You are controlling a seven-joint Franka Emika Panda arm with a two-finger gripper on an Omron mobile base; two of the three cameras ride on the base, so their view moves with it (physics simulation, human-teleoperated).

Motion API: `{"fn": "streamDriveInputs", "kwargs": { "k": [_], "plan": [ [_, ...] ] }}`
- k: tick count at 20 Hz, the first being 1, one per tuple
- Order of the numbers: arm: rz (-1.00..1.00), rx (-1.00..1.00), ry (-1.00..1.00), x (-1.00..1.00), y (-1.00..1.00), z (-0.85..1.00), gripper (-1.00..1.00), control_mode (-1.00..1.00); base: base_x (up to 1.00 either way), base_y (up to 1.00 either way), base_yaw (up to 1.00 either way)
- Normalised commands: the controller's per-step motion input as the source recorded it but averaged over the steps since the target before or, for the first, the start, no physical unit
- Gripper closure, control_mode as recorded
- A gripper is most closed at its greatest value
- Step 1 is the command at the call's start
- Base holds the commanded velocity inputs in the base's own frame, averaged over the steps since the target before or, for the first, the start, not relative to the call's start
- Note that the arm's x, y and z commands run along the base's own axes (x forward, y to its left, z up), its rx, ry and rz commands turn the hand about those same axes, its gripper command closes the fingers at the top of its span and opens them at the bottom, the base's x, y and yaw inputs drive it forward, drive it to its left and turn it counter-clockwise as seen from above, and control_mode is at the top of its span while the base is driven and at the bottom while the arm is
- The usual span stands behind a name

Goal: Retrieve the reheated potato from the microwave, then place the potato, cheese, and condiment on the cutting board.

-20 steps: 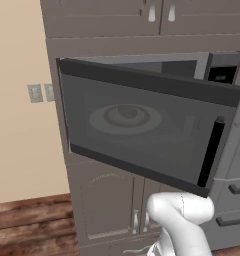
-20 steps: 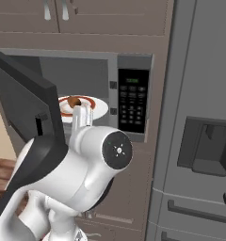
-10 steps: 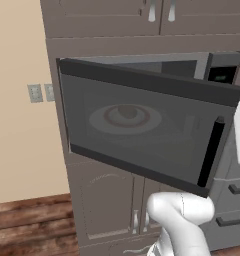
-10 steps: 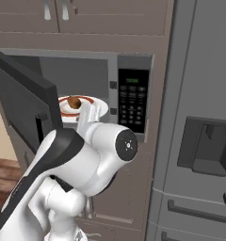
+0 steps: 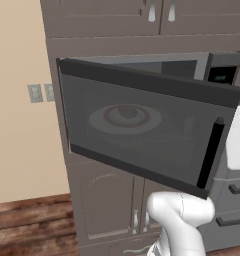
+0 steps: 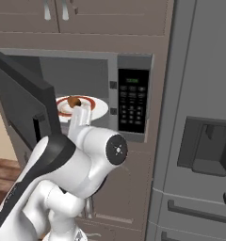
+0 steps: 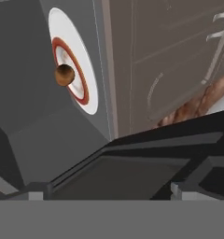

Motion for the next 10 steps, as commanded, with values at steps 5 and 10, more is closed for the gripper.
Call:
{"fn": "streamDriveInputs", "kwargs": {
  "k": [5, 10],
  "plan": [
    [0.03, 0.02, -0.04, -0.17, 0.17, 0.0, -1.0, -1.0, 0.0, 0.0, 0.0],
    [0.05, 0.01, -0.09, -0.37, 0.21, 0.0, -1.0, -1.0, 0.0, 0.0, 0.0]
  ]
}}
